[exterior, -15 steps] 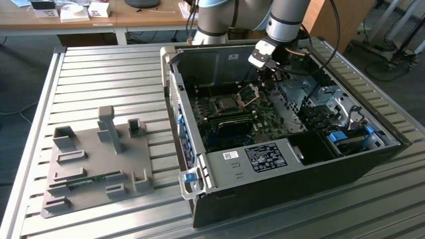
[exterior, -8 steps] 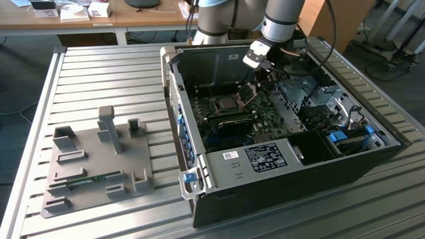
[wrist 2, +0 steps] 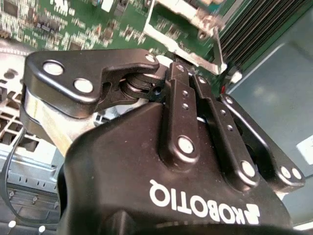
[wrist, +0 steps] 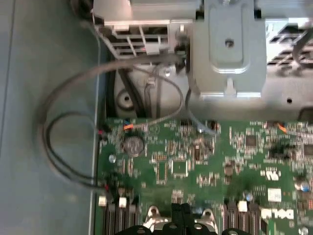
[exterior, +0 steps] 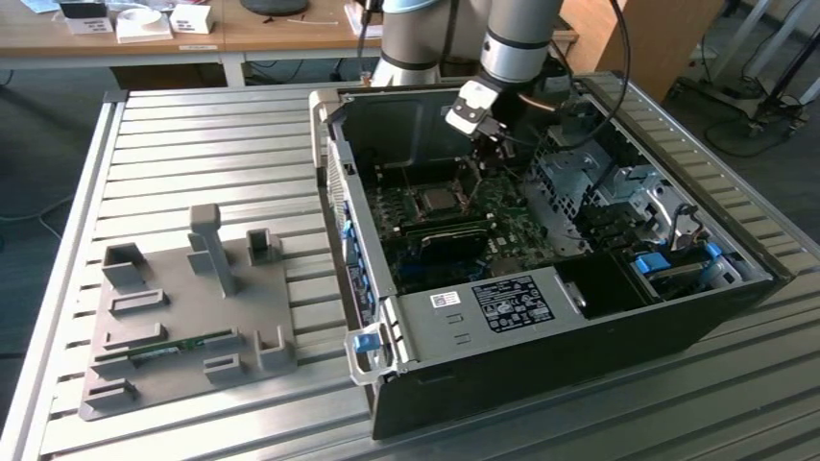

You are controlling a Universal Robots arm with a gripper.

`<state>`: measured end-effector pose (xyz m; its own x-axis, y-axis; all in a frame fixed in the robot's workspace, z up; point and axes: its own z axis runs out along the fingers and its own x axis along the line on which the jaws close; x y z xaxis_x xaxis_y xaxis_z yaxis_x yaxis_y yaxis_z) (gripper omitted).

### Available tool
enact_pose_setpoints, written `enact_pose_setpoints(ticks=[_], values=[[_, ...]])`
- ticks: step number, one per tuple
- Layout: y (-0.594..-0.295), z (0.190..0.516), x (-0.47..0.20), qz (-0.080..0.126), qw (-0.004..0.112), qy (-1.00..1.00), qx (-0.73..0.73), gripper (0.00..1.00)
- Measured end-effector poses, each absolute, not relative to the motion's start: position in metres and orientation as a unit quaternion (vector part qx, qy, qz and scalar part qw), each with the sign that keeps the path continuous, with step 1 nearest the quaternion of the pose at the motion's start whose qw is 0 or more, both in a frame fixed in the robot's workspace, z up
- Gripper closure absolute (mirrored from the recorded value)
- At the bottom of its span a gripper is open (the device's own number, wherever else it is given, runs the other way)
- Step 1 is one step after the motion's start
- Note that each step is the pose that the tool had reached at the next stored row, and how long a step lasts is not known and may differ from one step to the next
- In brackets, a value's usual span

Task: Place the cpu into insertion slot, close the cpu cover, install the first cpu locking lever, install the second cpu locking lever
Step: 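Close the cpu cover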

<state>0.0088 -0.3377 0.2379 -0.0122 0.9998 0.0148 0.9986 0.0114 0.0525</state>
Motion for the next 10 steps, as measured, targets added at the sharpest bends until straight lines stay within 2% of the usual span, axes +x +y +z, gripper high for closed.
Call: enact_pose_setpoints(ticks=[10], values=[[-0.338, 0.237, -0.014, 0.028, 0.018, 0.711, 0.703, 0.89]])
